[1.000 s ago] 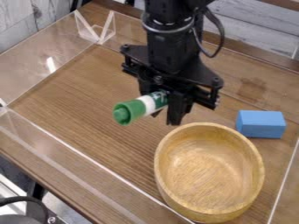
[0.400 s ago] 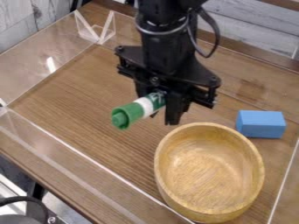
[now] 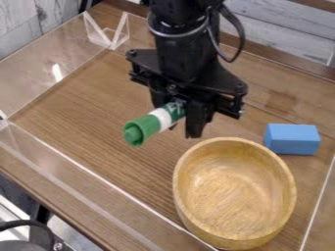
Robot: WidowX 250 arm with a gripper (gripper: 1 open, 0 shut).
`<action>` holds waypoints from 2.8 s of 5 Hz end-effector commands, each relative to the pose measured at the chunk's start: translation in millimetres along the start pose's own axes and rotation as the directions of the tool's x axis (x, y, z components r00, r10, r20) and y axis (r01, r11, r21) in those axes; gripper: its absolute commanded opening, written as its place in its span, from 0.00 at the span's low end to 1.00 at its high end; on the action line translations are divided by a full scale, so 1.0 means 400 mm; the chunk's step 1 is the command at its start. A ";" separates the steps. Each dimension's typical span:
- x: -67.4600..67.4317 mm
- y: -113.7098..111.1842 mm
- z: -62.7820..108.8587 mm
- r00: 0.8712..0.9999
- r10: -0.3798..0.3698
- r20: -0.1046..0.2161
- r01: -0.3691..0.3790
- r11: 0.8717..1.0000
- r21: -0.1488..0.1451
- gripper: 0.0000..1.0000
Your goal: Remove the green marker from inside the brown bowl and put it on the table
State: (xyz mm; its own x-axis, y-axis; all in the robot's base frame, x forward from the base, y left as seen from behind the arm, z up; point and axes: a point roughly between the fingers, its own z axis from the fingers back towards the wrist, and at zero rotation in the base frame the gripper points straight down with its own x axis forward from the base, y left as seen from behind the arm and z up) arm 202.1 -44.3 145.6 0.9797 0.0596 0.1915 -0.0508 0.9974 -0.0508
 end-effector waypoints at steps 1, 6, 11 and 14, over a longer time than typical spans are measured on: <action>0.008 -0.009 0.021 0.999 -0.011 0.041 0.011 1.000 -0.013 0.00; 0.004 -0.020 0.038 0.996 -0.026 0.082 0.029 0.999 -0.033 0.00; -0.001 0.117 -0.054 0.990 -0.050 0.128 0.056 0.997 -0.044 0.00; 0.023 0.163 -0.108 0.990 -0.038 0.139 0.042 0.999 -0.026 0.00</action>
State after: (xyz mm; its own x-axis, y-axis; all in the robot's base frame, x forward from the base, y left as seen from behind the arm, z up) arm 211.8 17.9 95.0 0.9537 0.0277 0.2995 -0.0060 0.9973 -0.0734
